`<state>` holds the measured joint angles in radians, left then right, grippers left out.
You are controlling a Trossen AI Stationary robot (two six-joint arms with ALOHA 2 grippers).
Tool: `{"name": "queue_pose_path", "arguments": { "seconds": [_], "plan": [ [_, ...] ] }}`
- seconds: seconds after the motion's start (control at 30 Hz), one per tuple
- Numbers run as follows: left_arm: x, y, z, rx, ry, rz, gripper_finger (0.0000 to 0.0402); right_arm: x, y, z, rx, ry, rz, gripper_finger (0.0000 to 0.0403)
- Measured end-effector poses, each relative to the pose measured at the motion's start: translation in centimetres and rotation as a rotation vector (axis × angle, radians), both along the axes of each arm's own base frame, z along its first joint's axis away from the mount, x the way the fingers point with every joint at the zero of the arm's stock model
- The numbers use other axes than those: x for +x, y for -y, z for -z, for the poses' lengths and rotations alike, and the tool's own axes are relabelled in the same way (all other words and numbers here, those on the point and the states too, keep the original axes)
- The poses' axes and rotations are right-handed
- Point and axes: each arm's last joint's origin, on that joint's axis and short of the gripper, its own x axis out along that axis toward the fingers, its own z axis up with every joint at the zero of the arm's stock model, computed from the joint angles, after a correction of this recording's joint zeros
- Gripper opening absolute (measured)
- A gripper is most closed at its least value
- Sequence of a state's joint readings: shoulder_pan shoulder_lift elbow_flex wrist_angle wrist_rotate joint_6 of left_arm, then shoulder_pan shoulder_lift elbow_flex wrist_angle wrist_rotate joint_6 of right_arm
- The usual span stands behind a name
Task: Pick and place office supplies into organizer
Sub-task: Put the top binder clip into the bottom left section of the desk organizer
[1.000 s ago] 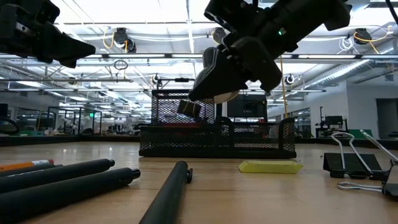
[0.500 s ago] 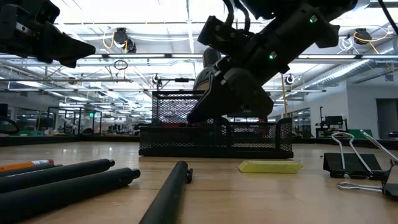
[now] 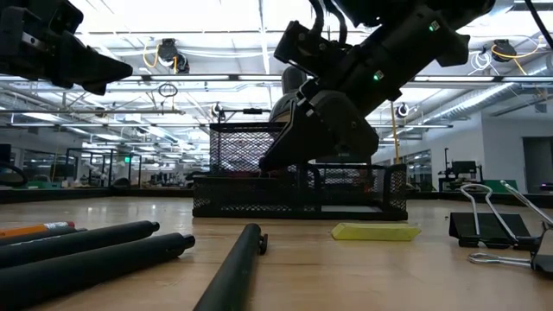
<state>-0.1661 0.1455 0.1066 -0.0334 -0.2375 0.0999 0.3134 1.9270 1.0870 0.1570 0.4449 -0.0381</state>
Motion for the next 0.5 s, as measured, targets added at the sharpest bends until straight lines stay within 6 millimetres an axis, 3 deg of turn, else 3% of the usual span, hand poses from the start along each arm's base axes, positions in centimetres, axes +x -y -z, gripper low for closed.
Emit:
{"name": "queue_pose_path", "arguments": {
  "seconds": [0.5],
  "plan": [
    [0.00, 0.00, 0.02, 0.000, -0.002, 0.000, 0.0047, -0.15, 0.04, -0.51, 0.016, 0.010, 0.007, 0.0057]
  ]
}}
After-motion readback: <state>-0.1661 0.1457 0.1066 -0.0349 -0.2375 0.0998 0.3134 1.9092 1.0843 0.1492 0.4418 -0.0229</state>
